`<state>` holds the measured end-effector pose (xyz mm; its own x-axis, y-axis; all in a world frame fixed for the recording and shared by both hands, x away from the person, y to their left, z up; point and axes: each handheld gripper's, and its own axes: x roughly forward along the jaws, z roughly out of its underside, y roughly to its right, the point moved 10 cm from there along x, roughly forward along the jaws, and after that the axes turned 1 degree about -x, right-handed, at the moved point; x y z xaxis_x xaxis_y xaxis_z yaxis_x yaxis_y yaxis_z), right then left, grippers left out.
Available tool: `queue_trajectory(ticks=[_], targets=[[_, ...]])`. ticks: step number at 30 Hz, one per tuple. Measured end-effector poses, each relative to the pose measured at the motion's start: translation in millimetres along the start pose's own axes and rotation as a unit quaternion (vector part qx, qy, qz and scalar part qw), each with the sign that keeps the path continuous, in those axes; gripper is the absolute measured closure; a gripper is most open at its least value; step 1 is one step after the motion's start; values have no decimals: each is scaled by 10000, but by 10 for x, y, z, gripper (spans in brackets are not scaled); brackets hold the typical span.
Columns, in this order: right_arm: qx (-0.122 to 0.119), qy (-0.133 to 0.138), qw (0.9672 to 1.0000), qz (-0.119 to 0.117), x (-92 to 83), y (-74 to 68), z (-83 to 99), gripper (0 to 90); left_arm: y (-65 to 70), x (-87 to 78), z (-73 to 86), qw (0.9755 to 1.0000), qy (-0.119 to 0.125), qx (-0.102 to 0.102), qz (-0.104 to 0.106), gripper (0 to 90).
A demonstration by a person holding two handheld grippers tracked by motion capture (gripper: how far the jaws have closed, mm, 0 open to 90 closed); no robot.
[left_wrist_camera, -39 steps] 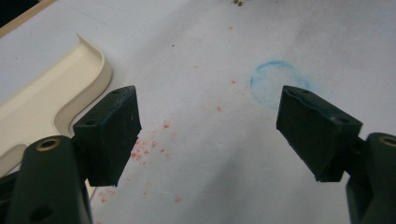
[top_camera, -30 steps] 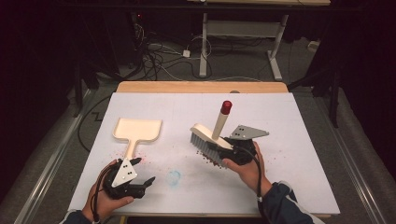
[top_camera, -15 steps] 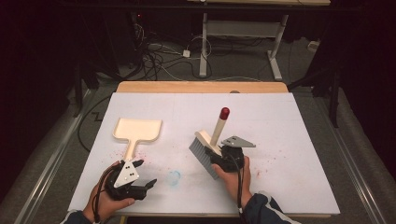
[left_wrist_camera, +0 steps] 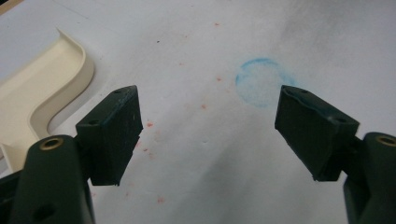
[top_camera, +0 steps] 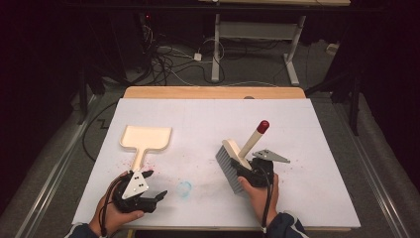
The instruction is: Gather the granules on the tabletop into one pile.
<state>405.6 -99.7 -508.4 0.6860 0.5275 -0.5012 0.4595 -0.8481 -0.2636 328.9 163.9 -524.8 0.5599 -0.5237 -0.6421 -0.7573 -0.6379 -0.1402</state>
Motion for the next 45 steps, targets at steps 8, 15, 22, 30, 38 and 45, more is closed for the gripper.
queue_trajectory(ticks=[8,15,22,30,38,45], targets=[[-602,211,9978,-159,-236,-29,-248,677,-15,-18,11,10000,-5,20,-57,220],[-1463,261,9888,-130,-534,61,-382,676,-17,-4,24,9999,-66,64,-85,219],[-1366,202,9874,772,-596,441,-255,676,-7,15,16,9999,-98,90,-83,220],[-1676,-135,9809,973,-325,314,-37,677,6,28,19,9999,-106,108,-49,220],[-1885,39,9763,1062,-109,13,-63,677,23,25,16,9999,-90,117,-24,222],[-1991,228,9728,1163,-167,49,-189,676,8,9,26,9999,-81,95,-47,222]])
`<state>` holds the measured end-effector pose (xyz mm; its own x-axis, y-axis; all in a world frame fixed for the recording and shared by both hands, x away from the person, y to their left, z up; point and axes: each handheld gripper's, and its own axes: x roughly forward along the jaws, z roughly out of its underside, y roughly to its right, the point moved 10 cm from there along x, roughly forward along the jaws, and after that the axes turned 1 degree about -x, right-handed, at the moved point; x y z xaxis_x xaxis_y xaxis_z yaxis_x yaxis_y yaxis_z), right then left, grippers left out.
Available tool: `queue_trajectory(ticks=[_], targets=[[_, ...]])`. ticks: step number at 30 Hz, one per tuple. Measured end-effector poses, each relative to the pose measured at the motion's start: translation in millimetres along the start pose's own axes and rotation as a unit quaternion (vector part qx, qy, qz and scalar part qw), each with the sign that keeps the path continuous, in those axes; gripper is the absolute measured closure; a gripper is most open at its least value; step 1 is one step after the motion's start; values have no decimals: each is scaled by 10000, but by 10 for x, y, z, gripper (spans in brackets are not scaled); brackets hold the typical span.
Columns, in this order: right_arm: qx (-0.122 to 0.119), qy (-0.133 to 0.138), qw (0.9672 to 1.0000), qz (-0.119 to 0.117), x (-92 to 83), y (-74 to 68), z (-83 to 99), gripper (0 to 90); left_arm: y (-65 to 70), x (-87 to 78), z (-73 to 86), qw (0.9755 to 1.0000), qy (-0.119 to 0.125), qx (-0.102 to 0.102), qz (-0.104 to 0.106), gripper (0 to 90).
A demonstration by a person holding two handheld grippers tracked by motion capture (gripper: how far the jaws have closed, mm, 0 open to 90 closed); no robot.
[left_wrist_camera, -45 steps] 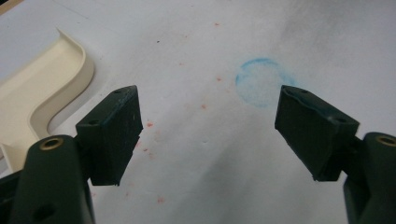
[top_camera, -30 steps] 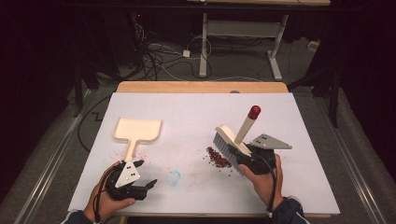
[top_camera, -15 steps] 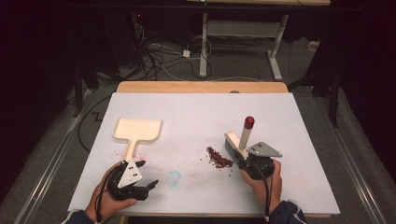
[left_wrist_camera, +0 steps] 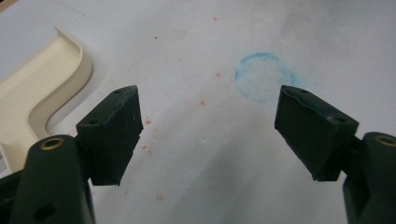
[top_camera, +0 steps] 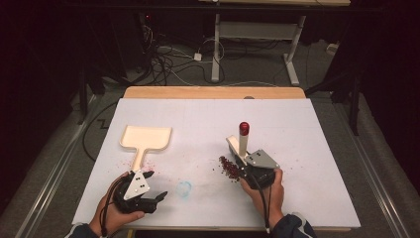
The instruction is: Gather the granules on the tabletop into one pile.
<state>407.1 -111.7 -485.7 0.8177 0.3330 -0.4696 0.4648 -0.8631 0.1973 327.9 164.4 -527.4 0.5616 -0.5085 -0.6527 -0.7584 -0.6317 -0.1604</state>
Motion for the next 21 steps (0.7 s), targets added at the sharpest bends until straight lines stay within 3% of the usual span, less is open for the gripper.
queue_trajectory(ticks=[3,5,6,8,9,11,12,14,15,17,19,21], targets=[[82,186,9995,-256,-97,79,-58,676,2,-9,-3,10000,8,8,-14,222],[-38,360,9967,-730,-185,85,-98,676,0,-8,-1,10000,2,13,-21,222],[-130,436,9942,-978,-231,79,-113,675,-1,-5,1,10000,-2,6,-22,222],[-410,576,9860,-1509,-323,51,-123,675,-1,1,0,10000,-11,14,-20,222],[-528,654,9817,-1709,-364,37,-127,675,-2,4,-2,10000,-18,24,-26,222],[-708,770,9674,-2308,-443,-44,-128,675,-2,8,-6,10000,-16,23,-31,222],[-816,759,9621,-2489,-468,-83,-115,675,-4,10,-4,10000,-23,23,-34,222],[-1059,764,9474,-2921,-513,-171,-57,675,-8,14,2,10000,-40,18,-36,222],[-1116,721,9427,-3060,-520,-208,-18,675,-12,16,4,10000,-42,10,-40,222],[-1167,668,9282,-3470,-541,-292,65,674,-25,16,10,10000,-50,-9,-54,220],[-1266,579,9208,-3644,-535,-348,150,674,-35,8,14,10000,-43,-39,-78,219],[-1401,536,9114,-3831,-536,-386,222,674,-40,0,17,9999,-30,-53,-81,219]])
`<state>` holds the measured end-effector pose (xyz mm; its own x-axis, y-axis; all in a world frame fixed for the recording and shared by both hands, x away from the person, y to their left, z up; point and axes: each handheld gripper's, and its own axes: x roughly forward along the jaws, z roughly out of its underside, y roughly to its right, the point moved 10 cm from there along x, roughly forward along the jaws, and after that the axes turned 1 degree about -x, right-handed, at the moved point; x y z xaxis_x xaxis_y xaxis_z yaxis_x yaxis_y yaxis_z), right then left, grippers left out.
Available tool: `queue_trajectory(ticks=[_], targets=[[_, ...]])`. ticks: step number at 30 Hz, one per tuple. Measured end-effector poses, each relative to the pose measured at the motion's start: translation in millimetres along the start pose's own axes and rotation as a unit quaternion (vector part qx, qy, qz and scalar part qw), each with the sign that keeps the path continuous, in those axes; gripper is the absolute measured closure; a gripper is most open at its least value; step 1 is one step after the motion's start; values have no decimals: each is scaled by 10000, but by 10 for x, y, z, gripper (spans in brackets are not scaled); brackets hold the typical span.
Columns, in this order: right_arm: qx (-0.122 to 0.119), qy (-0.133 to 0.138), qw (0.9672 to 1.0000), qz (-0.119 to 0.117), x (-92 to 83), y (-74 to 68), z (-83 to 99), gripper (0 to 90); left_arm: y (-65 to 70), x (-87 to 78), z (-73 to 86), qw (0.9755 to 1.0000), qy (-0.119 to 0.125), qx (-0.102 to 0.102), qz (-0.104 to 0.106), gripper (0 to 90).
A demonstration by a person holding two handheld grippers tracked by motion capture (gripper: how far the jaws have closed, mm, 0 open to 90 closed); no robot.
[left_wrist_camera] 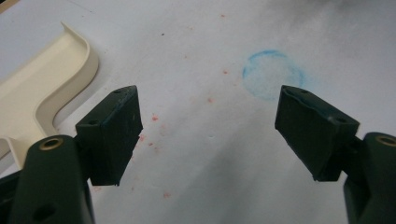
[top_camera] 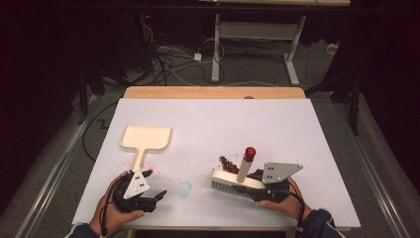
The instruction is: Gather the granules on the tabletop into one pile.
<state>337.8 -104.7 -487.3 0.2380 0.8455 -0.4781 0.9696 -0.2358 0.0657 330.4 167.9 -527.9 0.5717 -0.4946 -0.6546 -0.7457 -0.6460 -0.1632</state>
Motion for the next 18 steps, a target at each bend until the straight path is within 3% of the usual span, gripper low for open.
queue_trajectory(ticks=[3,7,16,18], targets=[[-55,-73,9998,-161,42,10,79,674,0,6,5,10000,-16,14,7,219],[-98,-48,9998,-153,84,120,127,675,15,18,2,10000,-31,42,25,219],[-25,-79,9999,121,180,431,99,674,30,32,4,10000,-55,53,51,220],[84,-78,9992,381,186,502,78,676,31,34,5,10000,-54,47,59,220]])
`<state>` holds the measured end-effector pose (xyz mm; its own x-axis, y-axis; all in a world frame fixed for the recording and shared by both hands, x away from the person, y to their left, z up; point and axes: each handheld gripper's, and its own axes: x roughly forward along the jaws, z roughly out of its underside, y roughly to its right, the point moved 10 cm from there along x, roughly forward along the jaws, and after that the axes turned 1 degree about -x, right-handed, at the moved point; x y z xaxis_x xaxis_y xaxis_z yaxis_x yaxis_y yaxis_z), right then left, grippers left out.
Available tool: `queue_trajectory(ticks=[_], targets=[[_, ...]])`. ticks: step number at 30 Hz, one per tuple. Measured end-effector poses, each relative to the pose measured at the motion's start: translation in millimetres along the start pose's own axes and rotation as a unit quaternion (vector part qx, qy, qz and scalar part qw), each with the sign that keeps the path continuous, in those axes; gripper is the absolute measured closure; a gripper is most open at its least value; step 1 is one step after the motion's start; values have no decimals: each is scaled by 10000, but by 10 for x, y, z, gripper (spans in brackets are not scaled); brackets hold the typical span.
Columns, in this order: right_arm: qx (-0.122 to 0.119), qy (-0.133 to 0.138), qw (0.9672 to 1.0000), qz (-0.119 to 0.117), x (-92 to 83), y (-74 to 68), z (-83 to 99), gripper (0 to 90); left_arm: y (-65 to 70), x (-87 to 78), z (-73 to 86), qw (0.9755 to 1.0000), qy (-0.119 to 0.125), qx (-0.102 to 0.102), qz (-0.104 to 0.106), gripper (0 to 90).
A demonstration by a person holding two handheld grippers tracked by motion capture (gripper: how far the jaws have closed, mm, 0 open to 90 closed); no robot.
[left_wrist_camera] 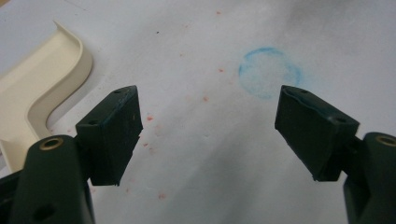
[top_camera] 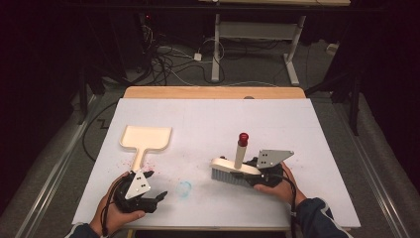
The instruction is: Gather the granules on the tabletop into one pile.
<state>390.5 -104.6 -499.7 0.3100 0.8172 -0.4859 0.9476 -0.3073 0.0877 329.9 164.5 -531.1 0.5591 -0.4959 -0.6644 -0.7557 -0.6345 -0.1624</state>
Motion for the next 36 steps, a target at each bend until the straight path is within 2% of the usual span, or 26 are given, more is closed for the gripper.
queue_trajectory(ticks=[8,12,16,19,22,27,31,34,36], targets=[[240,66,9991,340,-82,27,-102,676,9,-13,-6,10000,17,9,-8,220],[237,185,9987,419,-165,-18,-212,675,6,-19,-13,10000,29,11,-20,220],[258,195,9970,704,-252,10,-274,675,-2,-32,-15,10000,40,13,-36,220],[410,216,9942,970,-338,95,-269,675,-8,-37,-16,10000,58,-2,-52,220],[499,127,9896,1345,-410,216,-206,676,-11,-40,-17,10000,57,4,-58,219],[566,-64,9820,1799,-439,391,-78,676,-18,-36,-26,9999,71,56,-89,220],[519,-359,9740,2177,-420,494,56,676,-17,-41,-25,9999,70,61,-92,220],[789,-395,9656,2448,-418,529,149,676,-7,-39,-14,10000,46,11,-61,220],[897,-458,9615,2556,-382,501,212,676,-13,-41,-24,9999,71,65,-88,220]])
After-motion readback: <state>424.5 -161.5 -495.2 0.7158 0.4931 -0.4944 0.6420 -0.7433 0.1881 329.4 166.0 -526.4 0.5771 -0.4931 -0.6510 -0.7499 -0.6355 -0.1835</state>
